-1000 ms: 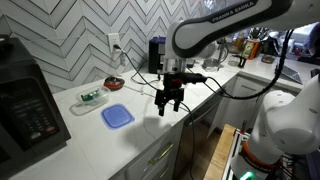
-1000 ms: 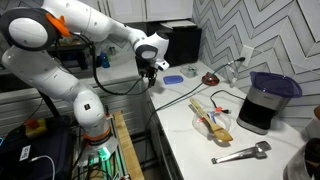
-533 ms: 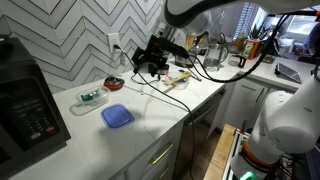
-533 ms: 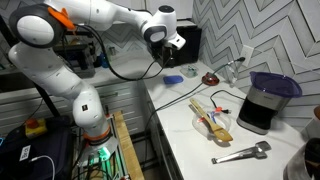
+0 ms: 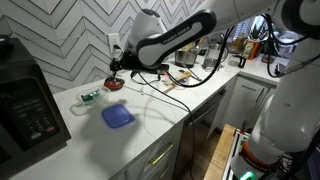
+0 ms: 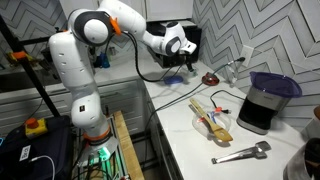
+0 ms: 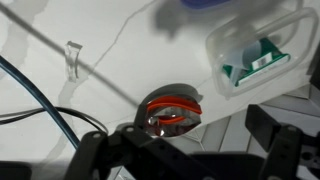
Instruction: Put the clear container on top of the microwave
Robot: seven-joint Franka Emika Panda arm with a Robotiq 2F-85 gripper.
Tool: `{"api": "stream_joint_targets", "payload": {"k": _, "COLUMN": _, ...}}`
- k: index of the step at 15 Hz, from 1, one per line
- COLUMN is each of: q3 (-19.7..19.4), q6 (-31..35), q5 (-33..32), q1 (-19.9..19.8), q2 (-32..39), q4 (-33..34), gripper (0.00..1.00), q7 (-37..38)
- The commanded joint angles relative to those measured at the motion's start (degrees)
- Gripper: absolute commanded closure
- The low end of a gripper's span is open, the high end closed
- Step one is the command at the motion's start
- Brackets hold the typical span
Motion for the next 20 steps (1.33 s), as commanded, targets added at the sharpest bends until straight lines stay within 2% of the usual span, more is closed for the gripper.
{"api": "stream_joint_targets", "payload": {"k": 1, "q3": -4.0, "q6": -0.4, "q5": -2.1, "q1": 3.8, "q2": 2.1, "q4": 1.4, "gripper": 0.00, "q7": 2.5}}
{"api": "stream_joint_targets", "payload": {"k": 3, "q3": -5.5, "q6": -0.2, "q5": -2.1, "q1": 5.2, "q2": 4.1, "q4": 2.6, "gripper": 0.00, "q7": 2.7}}
{"api": "stream_joint_targets", "payload": {"k": 6, "q3": -6.1, "q6": -0.3, "q5": -2.3, "q1": 5.8, "q2": 3.4, "q4": 2.7, "gripper": 0.00, "q7": 2.8}}
{"api": "stream_joint_targets", "payload": {"k": 9, "q3": -6.9, "q6": 2.6, "q5": -4.8, "q1": 8.3, "q2": 7.4, "q4": 5.4, "gripper": 0.00, "q7": 2.8}}
{"api": "stream_joint_targets", "payload": {"k": 10, "q3": -5.1, "q6": 1.7, "q5": -6.9, "q1": 7.2, "q2": 9.1, "q4": 7.3, "gripper": 0.00, "q7": 3.3}}
{"api": "stream_joint_targets", "payload": {"k": 11, "q3": -5.1, "q6": 1.0, "q5": -7.0, "q1": 7.6, "q2": 10.2, "q4": 8.6, "gripper": 0.00, "q7": 2.4}}
{"api": "stream_joint_targets", "payload": {"k": 12, "q3": -7.4, "q6": 0.3, "q5": -6.4, "q1": 10.4, "q2": 11.3, "q4": 10.0, "gripper": 0.00, "q7": 1.3}}
{"api": "stream_joint_targets", "payload": {"k": 15, "q3": -9.2, "q6": -0.9, "q5": -5.4, "q1": 12.5, "q2": 14.9, "q4": 13.8, "gripper": 0.00, "q7": 0.0}}
{"api": "stream_joint_targets", "payload": {"k": 16, "q3": -9.8, "q6": -1.5, "q5": -5.1, "q1": 13.1, "q2": 15.8, "q4": 14.8, "gripper": 0.05, "q7": -0.1}}
{"api": "stream_joint_targets", "payload": {"k": 17, "q3": -9.9, "q6": -1.8, "q5": -3.8, "q1": 13.3, "q2": 16.9, "q4": 15.8, "gripper": 0.12, "q7": -1.1}}
{"api": "stream_joint_targets", "payload": {"k": 18, "q3": -10.1, "q6": -2.3, "q5": -3.0, "q1": 13.6, "q2": 17.9, "q4": 16.7, "gripper": 0.23, "q7": -1.6}}
{"api": "stream_joint_targets", "payload": {"k": 20, "q3": -10.9, "q6": -3.7, "q5": -2.4, "q1": 14.1, "q2": 19.5, "q4": 18.1, "gripper": 0.36, "q7": -2.2}}
